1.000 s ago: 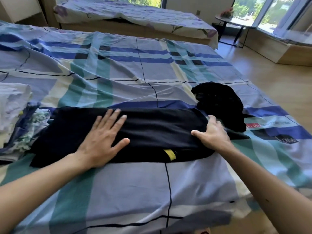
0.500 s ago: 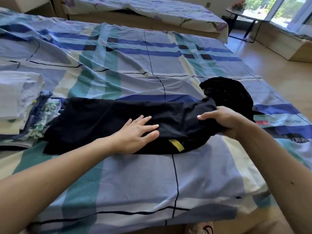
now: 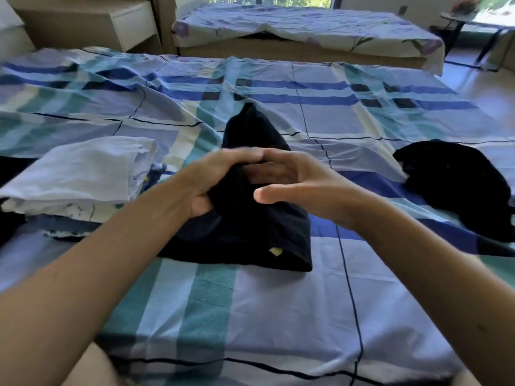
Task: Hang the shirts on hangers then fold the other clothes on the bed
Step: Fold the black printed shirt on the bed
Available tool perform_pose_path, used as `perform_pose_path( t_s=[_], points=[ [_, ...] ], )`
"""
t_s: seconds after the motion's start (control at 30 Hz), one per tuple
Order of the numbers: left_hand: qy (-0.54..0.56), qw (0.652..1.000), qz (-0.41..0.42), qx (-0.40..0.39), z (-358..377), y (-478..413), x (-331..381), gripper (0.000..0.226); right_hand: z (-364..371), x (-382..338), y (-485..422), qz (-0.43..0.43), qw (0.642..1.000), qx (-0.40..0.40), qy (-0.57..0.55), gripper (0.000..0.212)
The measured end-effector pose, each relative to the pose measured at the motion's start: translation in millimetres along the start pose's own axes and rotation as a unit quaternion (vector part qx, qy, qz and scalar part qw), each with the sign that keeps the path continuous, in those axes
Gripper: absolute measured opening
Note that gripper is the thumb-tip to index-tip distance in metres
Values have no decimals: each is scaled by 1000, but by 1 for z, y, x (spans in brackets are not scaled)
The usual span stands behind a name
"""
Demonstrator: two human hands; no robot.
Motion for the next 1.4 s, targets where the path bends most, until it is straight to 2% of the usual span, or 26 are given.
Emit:
perform_pose_path(
  t_s=[0.07,0.1,0.13,0.2,0.27,0.33,0.4,0.47,0.5,0.53,0.57,0.63,0.7,0.73,0.8,0.87,0.93,1.0,1.07,1.13,1.23,1.33,1.4],
  points=[
    [-81,988,51,123,-23,-1,6,12,-6,9,-8,-6,998,64,-24,61],
    [-127,972,80,183,-34,0,11,8,-11,14,-11,-12,994,106,-22,56],
    [-173,954,99,224,-46,-1,14,13,-17,22,-14,-14,990,142,0,50],
    [-264,923,108,259,-64,-2,20,14,-23,39,-16,-6,981,177,74,45],
    [-394,877,67,268,-79,0,24,40,-16,56,-18,-1,971,168,172,49],
    [-532,800,9,279,-84,3,23,58,1,73,-21,0,957,119,265,54],
    [-659,693,-8,293,-81,3,17,81,22,89,-26,22,945,63,319,60],
    [-753,593,86,273,-58,1,14,96,38,102,-31,42,928,34,370,62],
    [-761,585,175,220,-47,-4,7,91,44,107,-32,51,916,23,396,63],
    [-743,605,247,144,-40,-11,-2,80,49,112,-34,57,905,19,421,64],
    [-722,631,276,66,-37,-19,-12,71,53,115,-35,61,896,18,440,64],
    [-724,657,210,-10,-51,-39,-36,61,56,119,-36,60,891,13,450,65],
    [-751,650,113,4,-79,-53,-58,78,52,119,-36,60,909,21,413,66],
    [-753,651,93,21,-90,-56,-64,88,47,117,-34,65,923,49,376,66],
    [-739,666,91,52,-101,-62,-69,96,33,118,-28,97,945,148,274,69],
    [-731,670,98,79,-102,-65,-70,94,21,123,-21,164,948,220,161,76],
    [-734,666,96,90,-101,-66,-70,89,19,127,-17,229,948,220,12,78],
    [-728,672,100,92,-99,-64,-70,87,23,125,-18,253,941,179,-136,53],
    [-714,685,113,87,-97,-62,-69,92,29,122,-20,242,939,158,-184,36],
    [-675,718,144,85,-91,-57,-59,99,24,110,-25,211,949,179,-148,26],
    [-587,769,240,81,-73,-40,-24,104,-7,65,-27,105,970,216,-20,30],
    [-492,811,314,37,-54,-15,18,118,-37,4,-14,-19,985,142,101,46],
    [-445,839,314,-17,-41,1,37,124,-51,-26,-1,-77,978,98,166,51]
  ],
)
Point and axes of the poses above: each hand's wrist, its own y-axis away from the middle knuckle, its own z-axis out of the palm, x = y × z, the point moved 4 cm from there along -y, towards the middle knuckle, and after that the axes turned 15 degrees about y, right-handed, at the moved point
